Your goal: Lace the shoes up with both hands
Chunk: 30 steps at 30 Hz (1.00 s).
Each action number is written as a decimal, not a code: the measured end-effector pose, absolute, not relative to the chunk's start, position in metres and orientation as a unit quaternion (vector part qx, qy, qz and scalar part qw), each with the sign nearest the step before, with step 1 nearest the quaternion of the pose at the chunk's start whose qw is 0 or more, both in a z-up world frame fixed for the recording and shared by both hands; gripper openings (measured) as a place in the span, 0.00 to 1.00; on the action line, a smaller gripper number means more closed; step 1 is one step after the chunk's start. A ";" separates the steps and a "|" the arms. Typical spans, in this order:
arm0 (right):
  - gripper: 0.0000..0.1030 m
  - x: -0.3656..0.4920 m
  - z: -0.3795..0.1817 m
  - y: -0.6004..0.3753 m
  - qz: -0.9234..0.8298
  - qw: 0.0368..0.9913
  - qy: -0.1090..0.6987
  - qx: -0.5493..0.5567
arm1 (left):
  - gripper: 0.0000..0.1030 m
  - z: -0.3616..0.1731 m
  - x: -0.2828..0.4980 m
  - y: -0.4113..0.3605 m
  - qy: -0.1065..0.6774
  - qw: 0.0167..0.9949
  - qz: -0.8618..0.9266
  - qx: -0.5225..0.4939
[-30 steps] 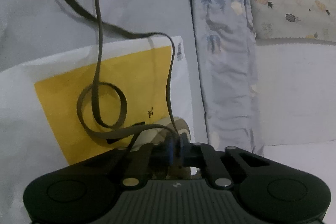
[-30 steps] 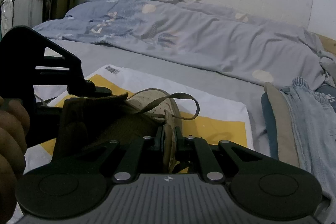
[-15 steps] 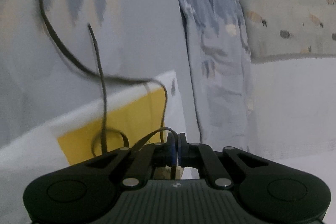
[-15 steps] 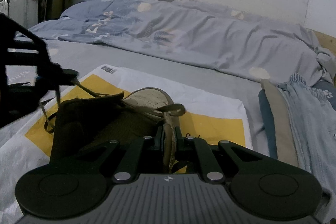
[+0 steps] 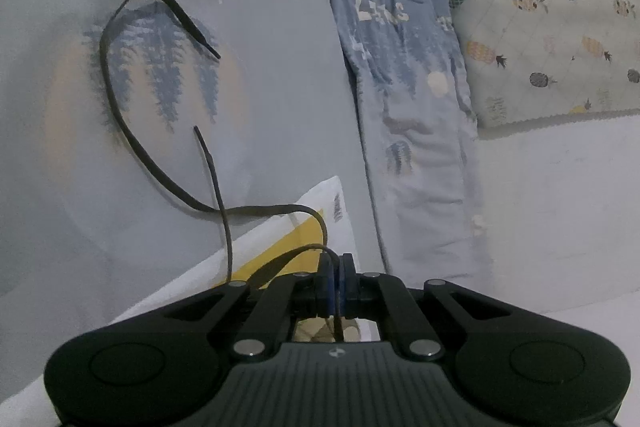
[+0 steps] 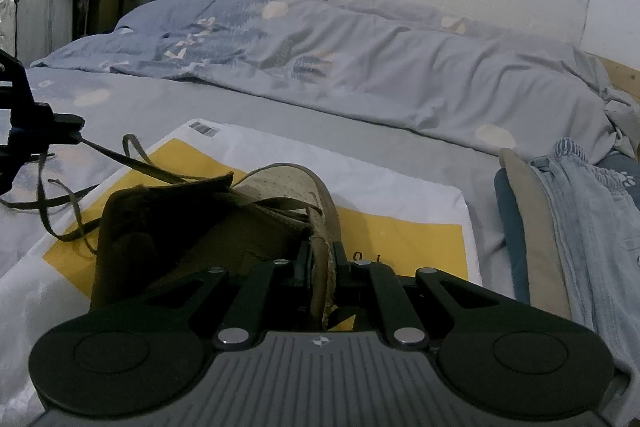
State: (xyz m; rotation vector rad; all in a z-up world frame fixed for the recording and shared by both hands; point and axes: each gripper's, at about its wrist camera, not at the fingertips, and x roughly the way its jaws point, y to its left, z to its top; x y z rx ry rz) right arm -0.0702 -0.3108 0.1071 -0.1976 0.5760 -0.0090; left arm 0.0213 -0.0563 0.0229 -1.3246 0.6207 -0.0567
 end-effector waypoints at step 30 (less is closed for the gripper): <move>0.07 -0.073 0.110 -0.310 0.007 0.956 0.278 -0.095 | 0.15 0.054 -0.019 0.079 0.183 0.778 0.318 -0.510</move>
